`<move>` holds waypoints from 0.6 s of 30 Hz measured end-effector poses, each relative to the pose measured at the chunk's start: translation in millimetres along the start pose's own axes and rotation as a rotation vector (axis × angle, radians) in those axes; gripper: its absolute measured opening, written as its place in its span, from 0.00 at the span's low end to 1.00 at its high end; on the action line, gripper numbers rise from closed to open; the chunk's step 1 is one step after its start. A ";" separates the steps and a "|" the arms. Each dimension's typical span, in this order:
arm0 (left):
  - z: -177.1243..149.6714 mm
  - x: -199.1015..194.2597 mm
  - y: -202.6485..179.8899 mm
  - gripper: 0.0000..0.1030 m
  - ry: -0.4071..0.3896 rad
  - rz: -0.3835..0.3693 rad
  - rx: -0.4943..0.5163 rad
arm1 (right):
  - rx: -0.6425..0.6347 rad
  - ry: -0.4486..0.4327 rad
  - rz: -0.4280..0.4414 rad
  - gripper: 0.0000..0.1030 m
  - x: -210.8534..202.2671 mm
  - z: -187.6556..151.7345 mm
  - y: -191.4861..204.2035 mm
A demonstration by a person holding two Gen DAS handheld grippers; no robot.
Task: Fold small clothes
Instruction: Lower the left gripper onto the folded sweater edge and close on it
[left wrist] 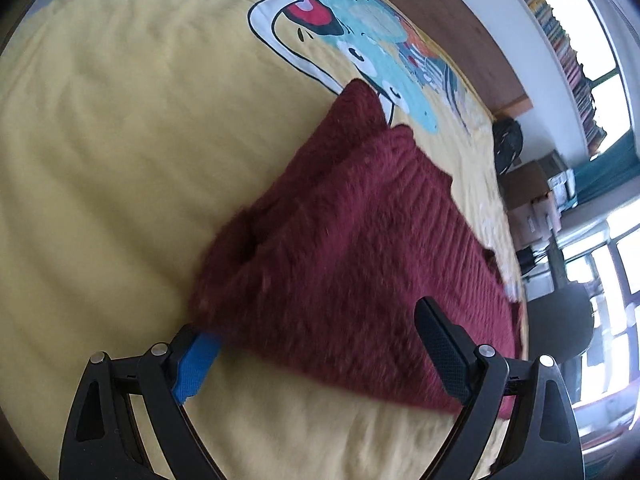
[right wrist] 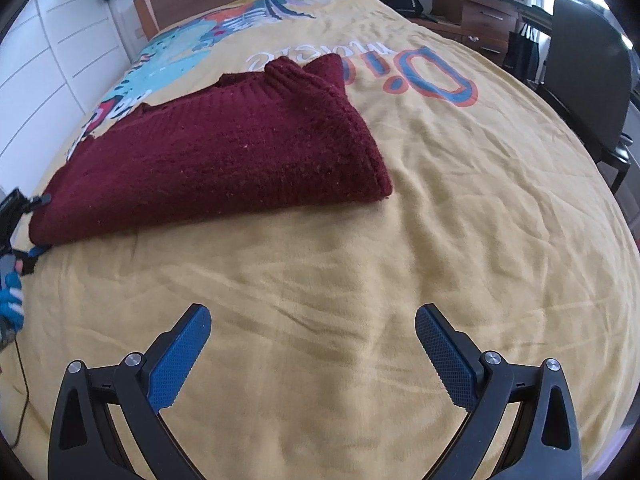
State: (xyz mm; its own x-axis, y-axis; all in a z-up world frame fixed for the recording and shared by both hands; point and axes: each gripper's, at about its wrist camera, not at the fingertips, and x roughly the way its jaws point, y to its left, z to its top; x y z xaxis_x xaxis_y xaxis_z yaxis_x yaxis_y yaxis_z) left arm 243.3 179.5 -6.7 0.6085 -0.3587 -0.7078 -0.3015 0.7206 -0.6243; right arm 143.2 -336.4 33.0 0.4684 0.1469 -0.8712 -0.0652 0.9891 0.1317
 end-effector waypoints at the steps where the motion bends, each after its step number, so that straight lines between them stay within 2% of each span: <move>1: 4.6 1.4 2.8 0.87 -0.001 -0.014 -0.013 | -0.002 0.003 -0.001 0.99 0.6 0.2 0.1; 5: 24.8 5.9 14.4 0.84 -0.002 -0.075 -0.079 | 0.004 0.015 0.001 0.99 1.4 -0.3 -4.1; 8: 34.5 8.9 18.0 0.75 0.004 -0.085 -0.096 | 0.021 0.025 0.003 0.99 1.4 -1.2 -9.8; 12: 41.0 10.6 22.9 0.44 0.021 -0.061 -0.115 | 0.041 0.035 0.014 0.99 -0.6 -3.2 -16.6; 15: 44.5 8.7 25.3 0.23 0.035 -0.097 -0.159 | 0.051 0.034 0.032 0.99 -4.3 -4.6 -20.6; 18: 46.3 -1.4 17.0 0.18 0.026 -0.092 -0.158 | 0.062 0.030 0.046 0.99 -9.6 -6.5 -24.8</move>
State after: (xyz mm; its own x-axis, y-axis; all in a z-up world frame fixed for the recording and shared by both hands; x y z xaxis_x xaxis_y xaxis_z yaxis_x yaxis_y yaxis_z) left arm 271.3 219.7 -1.0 0.6200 -0.4358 -0.6525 -0.3580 0.5829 -0.7294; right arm 134.5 -362.3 35.0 0.4399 0.1931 -0.8770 -0.0312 0.9793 0.2000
